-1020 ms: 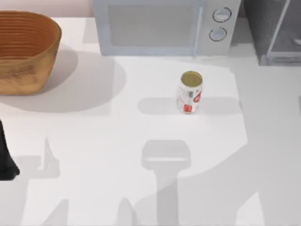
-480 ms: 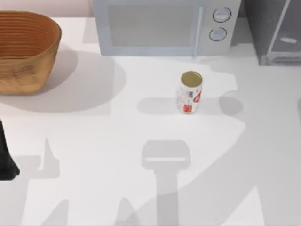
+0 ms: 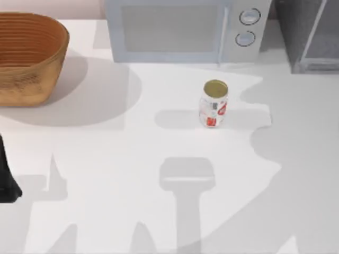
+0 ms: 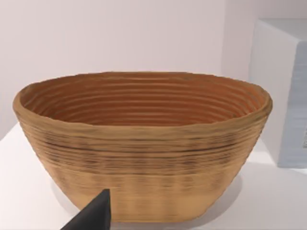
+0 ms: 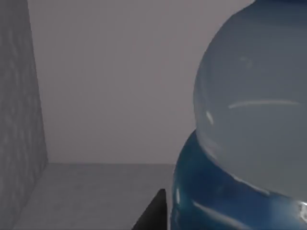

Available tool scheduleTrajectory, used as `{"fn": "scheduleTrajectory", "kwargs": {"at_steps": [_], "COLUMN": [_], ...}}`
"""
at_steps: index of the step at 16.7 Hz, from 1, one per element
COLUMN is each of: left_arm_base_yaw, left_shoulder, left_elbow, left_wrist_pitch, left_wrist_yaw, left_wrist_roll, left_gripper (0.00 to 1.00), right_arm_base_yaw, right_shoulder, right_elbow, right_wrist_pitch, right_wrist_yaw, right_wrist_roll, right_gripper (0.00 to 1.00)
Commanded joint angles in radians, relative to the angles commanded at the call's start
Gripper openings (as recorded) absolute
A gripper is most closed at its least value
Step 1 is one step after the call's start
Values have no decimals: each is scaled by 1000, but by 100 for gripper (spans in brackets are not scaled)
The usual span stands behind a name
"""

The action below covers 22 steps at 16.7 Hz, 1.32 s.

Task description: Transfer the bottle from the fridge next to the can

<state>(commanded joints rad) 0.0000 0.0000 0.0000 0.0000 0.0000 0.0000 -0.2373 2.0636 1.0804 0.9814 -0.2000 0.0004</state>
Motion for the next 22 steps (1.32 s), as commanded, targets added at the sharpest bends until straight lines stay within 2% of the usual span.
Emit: {"fn": "scheduleTrajectory", "kwargs": {"at_steps": [6,14,17,22], "left_arm_base_yaw": [0,0,0,0], "left_shoulder": [0,0,0,0], "left_elbow": [0,0,0,0], "left_wrist_pitch": [0,0,0,0], "left_wrist_yaw": [0,0,0,0], "left_wrist_roll": [0,0,0,0], "left_gripper": [100,100,100,100], "right_arm_base_yaw": [-41,-30,69,377], "right_shoulder": [-205,-230,-169,-39], "right_elbow": [-353,-404,-417,-462], "right_wrist_pitch": [129,169,244,419], "right_wrist_yaw": [-45,-38,60,358], "right_wrist_roll": [2,4,1,-3], "right_gripper": [0,0,0,0]}}
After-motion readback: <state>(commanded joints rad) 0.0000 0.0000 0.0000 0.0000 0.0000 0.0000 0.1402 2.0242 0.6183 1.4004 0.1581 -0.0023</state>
